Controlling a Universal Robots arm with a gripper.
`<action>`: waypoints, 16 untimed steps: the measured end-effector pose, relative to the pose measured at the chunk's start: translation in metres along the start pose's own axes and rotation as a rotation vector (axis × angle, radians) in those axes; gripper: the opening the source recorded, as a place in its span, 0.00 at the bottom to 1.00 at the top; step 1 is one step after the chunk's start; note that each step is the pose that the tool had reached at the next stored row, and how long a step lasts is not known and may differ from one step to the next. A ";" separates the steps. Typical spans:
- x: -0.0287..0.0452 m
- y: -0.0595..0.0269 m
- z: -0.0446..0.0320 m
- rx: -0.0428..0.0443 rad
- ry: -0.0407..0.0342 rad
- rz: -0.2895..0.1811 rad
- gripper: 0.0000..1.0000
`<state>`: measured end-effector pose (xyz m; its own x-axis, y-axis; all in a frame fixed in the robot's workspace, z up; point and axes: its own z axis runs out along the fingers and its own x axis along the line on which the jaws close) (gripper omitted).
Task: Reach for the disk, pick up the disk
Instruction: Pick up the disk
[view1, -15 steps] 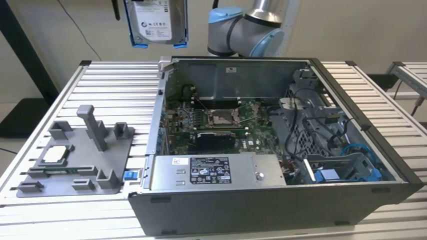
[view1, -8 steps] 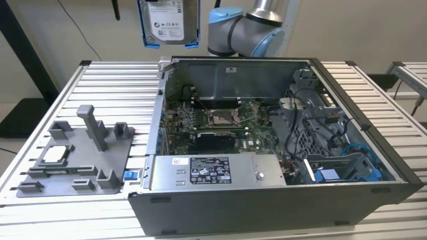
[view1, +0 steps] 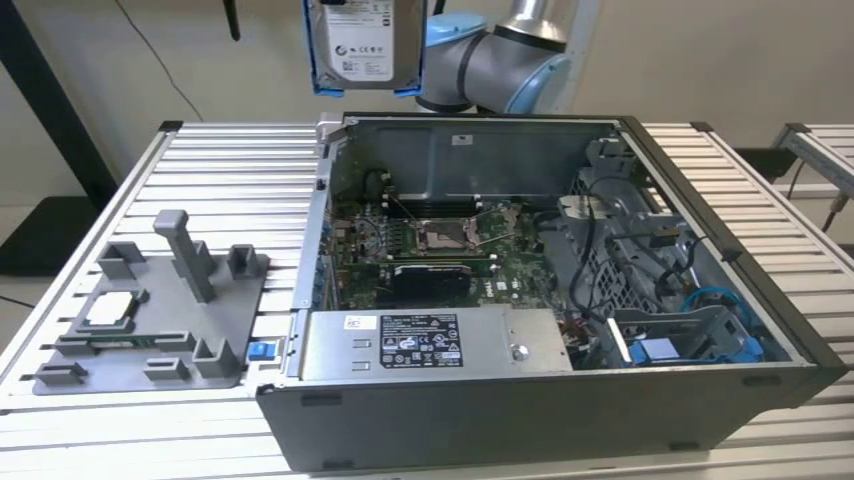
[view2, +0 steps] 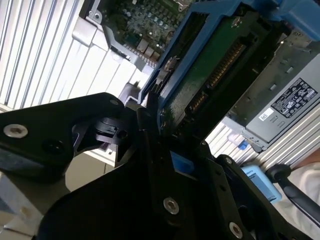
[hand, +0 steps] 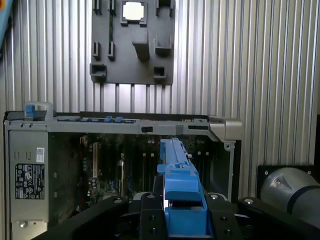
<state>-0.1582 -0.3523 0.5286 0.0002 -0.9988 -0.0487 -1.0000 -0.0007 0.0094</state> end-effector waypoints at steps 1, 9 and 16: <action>0.0000 -0.0038 0.0001 0.0000 0.0000 0.000 0.00; 0.0001 -0.0338 0.0009 0.0000 0.0000 0.000 0.00; 0.0001 -0.0602 0.0018 -0.0001 0.0000 0.000 0.00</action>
<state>-0.0980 -0.3523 0.5262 0.0002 -0.9988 -0.0487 -1.0000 -0.0007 0.0095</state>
